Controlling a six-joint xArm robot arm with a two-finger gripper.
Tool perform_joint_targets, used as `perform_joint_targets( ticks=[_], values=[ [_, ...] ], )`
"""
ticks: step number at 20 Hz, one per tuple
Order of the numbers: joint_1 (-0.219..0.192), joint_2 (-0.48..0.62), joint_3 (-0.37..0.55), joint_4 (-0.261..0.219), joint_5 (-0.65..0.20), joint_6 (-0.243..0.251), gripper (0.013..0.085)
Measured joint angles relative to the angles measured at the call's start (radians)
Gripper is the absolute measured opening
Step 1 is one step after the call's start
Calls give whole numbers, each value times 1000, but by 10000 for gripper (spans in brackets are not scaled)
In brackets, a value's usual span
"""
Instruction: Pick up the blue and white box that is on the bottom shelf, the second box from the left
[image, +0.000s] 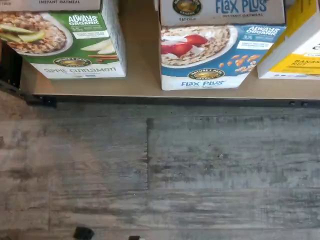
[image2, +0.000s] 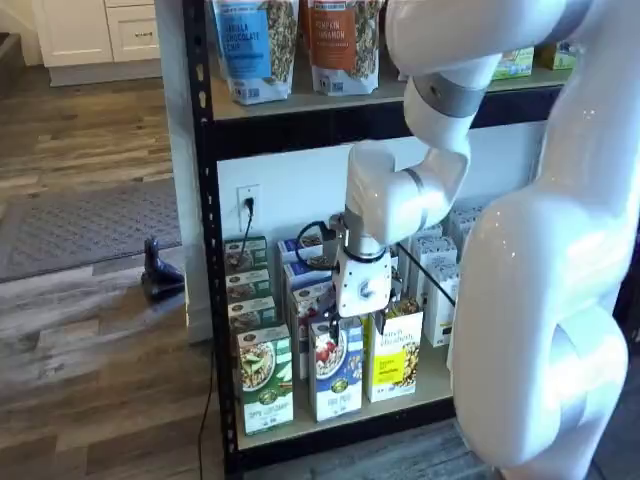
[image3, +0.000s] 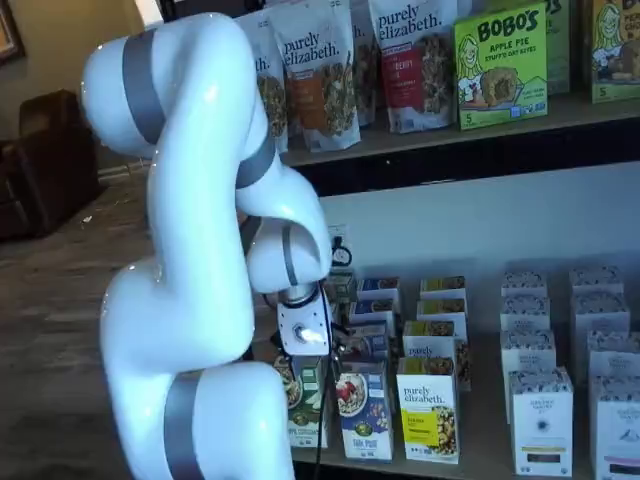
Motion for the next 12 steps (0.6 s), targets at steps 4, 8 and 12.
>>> perform_joint_targets(
  ticks=[4, 8, 12],
  values=[
    [-7, 57, -29, -98, -45, 88, 850],
    [-9, 118, -80, -113, -42, 100, 850],
    [-11, 181, -135, -45, -38, 32, 850]
  ],
)
